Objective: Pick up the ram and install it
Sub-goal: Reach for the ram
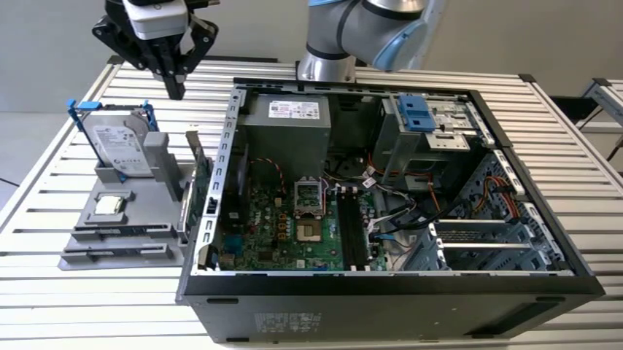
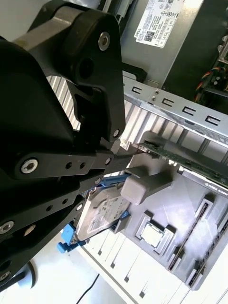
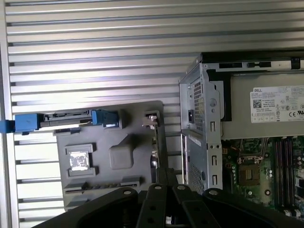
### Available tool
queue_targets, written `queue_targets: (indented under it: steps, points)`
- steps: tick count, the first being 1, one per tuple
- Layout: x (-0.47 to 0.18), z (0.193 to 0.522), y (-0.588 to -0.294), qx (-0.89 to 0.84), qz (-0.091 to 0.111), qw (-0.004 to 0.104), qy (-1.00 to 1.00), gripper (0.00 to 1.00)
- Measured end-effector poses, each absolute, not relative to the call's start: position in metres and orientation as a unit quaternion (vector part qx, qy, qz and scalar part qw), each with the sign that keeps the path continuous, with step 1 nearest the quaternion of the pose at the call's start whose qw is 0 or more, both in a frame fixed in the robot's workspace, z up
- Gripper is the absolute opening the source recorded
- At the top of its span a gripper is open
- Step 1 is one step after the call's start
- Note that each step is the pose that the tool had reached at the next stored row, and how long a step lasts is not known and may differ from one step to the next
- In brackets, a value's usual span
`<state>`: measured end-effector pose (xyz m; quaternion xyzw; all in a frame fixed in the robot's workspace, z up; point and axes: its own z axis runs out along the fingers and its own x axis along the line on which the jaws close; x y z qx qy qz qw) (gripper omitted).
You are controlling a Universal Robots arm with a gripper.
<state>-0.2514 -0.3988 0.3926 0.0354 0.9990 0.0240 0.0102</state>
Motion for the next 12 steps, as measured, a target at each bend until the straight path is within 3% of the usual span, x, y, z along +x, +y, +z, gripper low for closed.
queue_targets:
  steps: [12]
  points:
    - [-0.268, 0.393, -0.399, 0.035, 0.024, 0.01, 0.999, 0.0]
